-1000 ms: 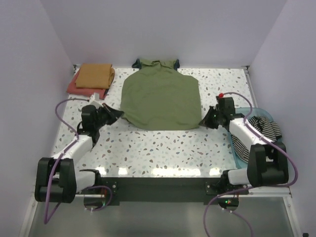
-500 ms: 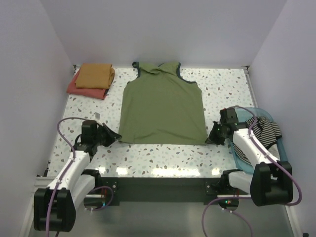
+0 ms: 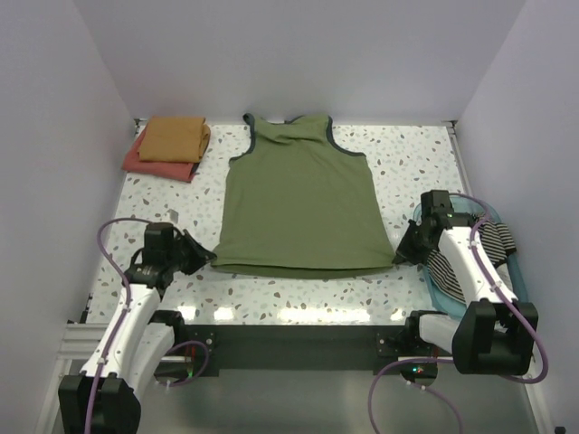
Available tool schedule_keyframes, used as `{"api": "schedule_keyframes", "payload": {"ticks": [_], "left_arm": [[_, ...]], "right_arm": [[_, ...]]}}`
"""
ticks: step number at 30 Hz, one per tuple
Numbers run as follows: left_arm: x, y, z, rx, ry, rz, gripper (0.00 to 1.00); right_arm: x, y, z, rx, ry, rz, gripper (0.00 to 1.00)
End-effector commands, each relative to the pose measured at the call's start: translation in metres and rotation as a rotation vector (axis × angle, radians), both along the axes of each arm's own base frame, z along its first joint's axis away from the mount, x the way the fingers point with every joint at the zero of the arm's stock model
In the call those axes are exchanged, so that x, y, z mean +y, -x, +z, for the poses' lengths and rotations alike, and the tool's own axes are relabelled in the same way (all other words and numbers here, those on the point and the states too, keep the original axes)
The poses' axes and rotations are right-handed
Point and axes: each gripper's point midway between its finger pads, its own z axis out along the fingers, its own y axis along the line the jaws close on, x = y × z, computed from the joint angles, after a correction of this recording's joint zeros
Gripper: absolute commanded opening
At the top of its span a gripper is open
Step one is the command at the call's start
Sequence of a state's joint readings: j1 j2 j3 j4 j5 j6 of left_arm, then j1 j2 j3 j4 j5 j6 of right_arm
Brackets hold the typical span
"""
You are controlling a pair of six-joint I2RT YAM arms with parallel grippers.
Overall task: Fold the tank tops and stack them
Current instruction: Flatten the tank top out
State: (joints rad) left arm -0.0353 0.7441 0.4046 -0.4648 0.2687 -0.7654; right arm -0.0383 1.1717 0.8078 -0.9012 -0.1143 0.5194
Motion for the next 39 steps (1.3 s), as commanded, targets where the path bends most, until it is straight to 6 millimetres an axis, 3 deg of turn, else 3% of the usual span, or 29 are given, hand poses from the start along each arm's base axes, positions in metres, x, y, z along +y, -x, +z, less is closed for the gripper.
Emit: {"api": "schedule_keyframes", "payload": {"ticks": [1, 7, 9, 10, 11, 12, 13, 14, 16, 17, 19, 21, 23, 24, 25, 27, 28, 30, 31, 33, 34, 36, 38, 39], "left_arm": [[0.000, 0.000, 0.018, -0.024, 0.004, 0.001, 0.00], [-0.006, 0.010, 0.026, -0.043, 0.041, -0.008, 0.00], [-0.007, 0.016, 0.029, -0.043, 0.050, -0.012, 0.08], [-0.008, 0.017, 0.035, -0.071, 0.056, -0.014, 0.21], [-0.008, 0.019, 0.041, -0.079, 0.057, -0.018, 0.28], [-0.008, 0.021, 0.045, -0.093, 0.052, -0.024, 0.43], [-0.007, 0.023, 0.059, -0.123, 0.048, -0.026, 0.49], [-0.007, 0.023, 0.067, -0.141, 0.040, -0.027, 0.52], [-0.002, 0.021, 0.079, -0.164, 0.006, -0.024, 0.55], [-0.001, 0.017, 0.095, -0.210, -0.001, -0.023, 0.55], [-0.001, 0.004, 0.121, -0.310, -0.014, -0.036, 0.55], [-0.001, -0.005, 0.133, -0.345, -0.019, -0.042, 0.55], [-0.002, -0.021, 0.140, -0.364, -0.027, -0.050, 0.55], [0.000, -0.031, 0.133, -0.327, -0.035, -0.041, 0.55], [0.000, -0.041, 0.140, -0.360, -0.037, -0.044, 0.54], [-0.001, -0.054, 0.138, -0.350, -0.044, -0.049, 0.53], [0.000, -0.068, 0.139, -0.349, -0.052, -0.051, 0.52], [0.001, -0.080, 0.141, -0.346, -0.080, -0.064, 0.51], [0.003, -0.089, 0.144, -0.331, -0.099, -0.065, 0.51], [0.010, -0.099, 0.150, -0.343, -0.150, -0.064, 0.51], [0.012, -0.105, 0.158, -0.355, -0.166, -0.058, 0.51], [0.017, -0.111, 0.166, -0.379, -0.201, -0.058, 0.50], [0.021, -0.118, 0.179, -0.395, -0.219, -0.050, 0.50], [0.023, -0.122, 0.183, -0.403, -0.234, -0.049, 0.50]], "right_arm": [[-0.004, 0.017, 0.006, 0.073, 0.014, 0.000, 0.00], [-0.002, 0.032, 0.011, 0.116, -0.004, -0.013, 0.00], [0.002, 0.039, 0.014, 0.142, -0.028, -0.011, 0.01], [0.001, 0.038, 0.017, 0.139, -0.023, -0.017, 0.07], [0.000, 0.041, 0.020, 0.142, -0.017, -0.017, 0.16], [-0.001, 0.039, 0.027, 0.112, -0.006, -0.017, 0.22], [-0.005, 0.040, 0.031, 0.104, 0.017, -0.021, 0.30], [-0.007, 0.042, 0.036, 0.095, 0.026, -0.020, 0.46], [-0.010, 0.039, 0.052, 0.025, 0.049, -0.017, 0.57], [-0.012, 0.039, 0.057, 0.008, 0.061, -0.013, 0.62], [-0.010, 0.033, 0.074, -0.084, 0.057, 0.013, 0.65], [0.000, 0.028, 0.082, -0.146, 0.005, 0.023, 0.65], [0.020, 0.020, 0.088, -0.230, -0.033, 0.069, 0.64], [0.041, 0.023, 0.083, -0.226, -0.057, 0.102, 0.63], [0.053, 0.022, 0.082, -0.241, -0.061, 0.122, 0.62], [0.080, 0.009, 0.078, -0.293, -0.070, 0.097, 0.59], [0.112, 0.018, 0.076, -0.304, -0.091, 0.199, 0.59], [0.145, 0.005, 0.071, -0.337, -0.067, 0.201, 0.59], [0.174, 0.017, 0.070, -0.349, -0.066, 0.291, 0.59], [0.220, 0.016, 0.065, -0.354, -0.049, 0.340, 0.59], [0.246, 0.029, 0.065, -0.379, -0.041, 0.409, 0.59], [0.295, 0.032, 0.057, -0.387, -0.033, 0.460, 0.58], [0.333, 0.049, 0.051, -0.412, -0.015, 0.536, 0.58], [0.359, 0.049, 0.068, -0.445, -0.048, 0.551, 0.58]]}}
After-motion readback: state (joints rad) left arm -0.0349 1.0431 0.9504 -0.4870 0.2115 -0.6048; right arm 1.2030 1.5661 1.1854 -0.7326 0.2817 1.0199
